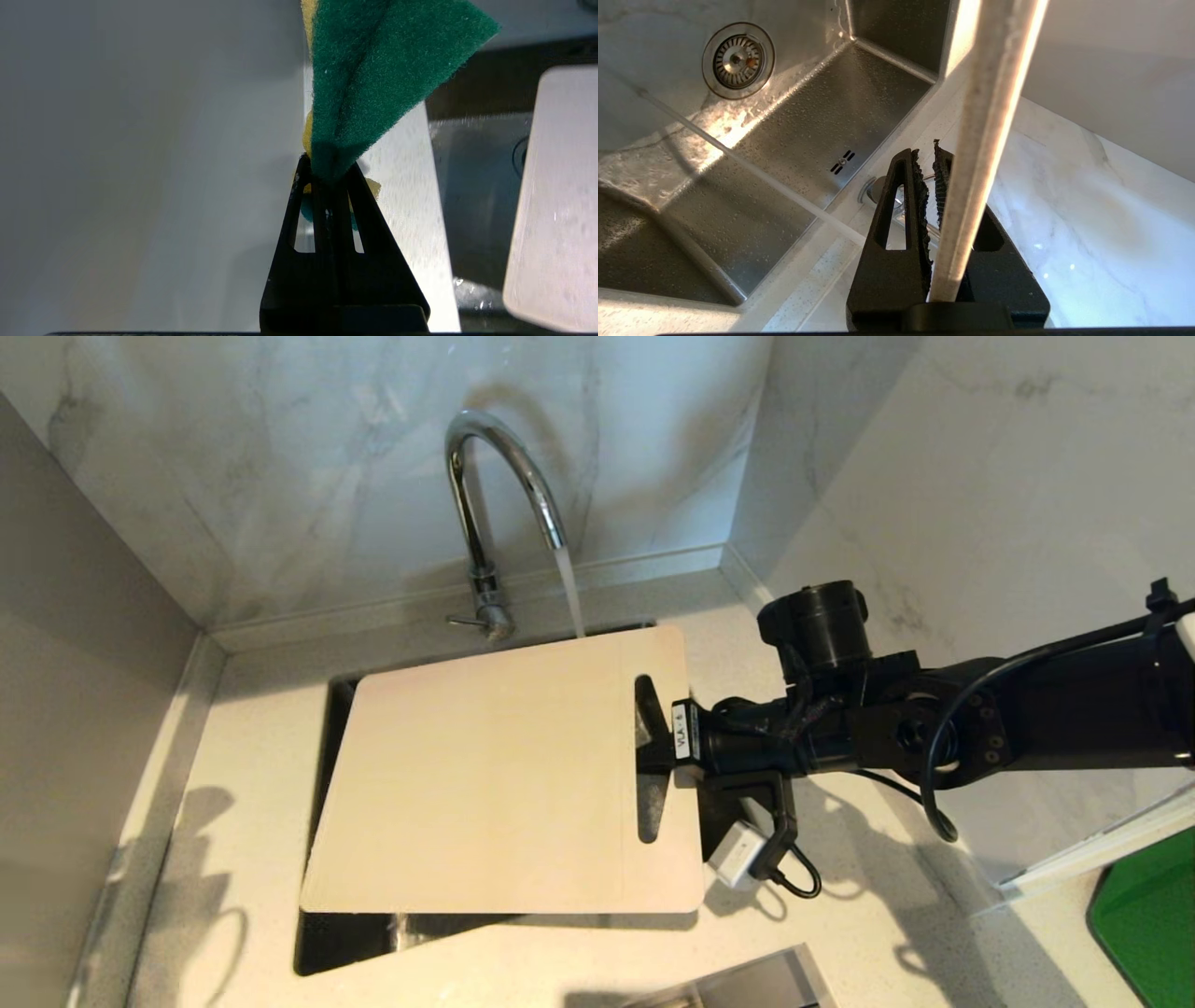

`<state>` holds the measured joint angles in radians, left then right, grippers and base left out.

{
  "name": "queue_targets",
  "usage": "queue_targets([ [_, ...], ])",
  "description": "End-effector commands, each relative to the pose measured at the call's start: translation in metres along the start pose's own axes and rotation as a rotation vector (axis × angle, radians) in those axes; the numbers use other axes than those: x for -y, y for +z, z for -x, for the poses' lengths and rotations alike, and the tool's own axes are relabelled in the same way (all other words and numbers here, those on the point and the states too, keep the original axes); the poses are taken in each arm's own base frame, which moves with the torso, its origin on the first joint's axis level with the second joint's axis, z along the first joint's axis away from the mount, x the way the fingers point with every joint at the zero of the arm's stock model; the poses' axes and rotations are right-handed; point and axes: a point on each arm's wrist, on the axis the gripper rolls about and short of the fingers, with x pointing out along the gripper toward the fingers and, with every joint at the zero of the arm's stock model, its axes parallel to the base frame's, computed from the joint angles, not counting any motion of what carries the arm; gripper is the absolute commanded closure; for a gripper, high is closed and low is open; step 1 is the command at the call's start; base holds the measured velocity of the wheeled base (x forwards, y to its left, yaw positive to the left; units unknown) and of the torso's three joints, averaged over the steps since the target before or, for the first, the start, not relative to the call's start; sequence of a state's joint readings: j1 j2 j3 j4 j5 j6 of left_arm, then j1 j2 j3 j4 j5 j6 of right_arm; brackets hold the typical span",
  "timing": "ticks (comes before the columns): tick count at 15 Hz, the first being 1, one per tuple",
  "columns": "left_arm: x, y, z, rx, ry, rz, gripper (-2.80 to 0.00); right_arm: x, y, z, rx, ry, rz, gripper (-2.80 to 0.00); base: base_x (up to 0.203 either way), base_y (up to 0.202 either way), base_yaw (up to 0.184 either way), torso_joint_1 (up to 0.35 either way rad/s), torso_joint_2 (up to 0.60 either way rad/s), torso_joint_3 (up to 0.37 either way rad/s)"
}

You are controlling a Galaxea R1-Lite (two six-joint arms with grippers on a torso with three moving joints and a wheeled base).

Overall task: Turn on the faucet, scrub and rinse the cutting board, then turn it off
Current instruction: Scrub the cutting board underwater

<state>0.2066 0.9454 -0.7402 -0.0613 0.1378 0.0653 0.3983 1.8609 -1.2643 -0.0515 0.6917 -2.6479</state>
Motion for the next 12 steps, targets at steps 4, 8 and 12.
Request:
queue_targets([
  [4, 0.006, 0.035, -0.063, -0.06, -0.031, -0.001, 0.0, 0.001, -0.002, 0.0, -0.002, -0.009, 0.007, 0.0, 0.0, 0.0, 0.0, 0.0, 0.0, 0.0],
  [8, 0.031, 0.053, -0.046, -0.214, -0.231, 0.075, 0.0, 0.004, -0.005, 0.0, -0.014, -0.017, 0.004, 0.0, 0.0, 0.0, 0.0, 0.0, 0.0, 0.0],
  [12, 0.059, 0.048, -0.044, -0.314, -0.376, 0.141, 0.0, 0.008, -0.005, 0.003, -0.019, -0.022, 0.01, 0.0, 0.0, 0.0, 0.0, 0.0, 0.0, 0.0],
])
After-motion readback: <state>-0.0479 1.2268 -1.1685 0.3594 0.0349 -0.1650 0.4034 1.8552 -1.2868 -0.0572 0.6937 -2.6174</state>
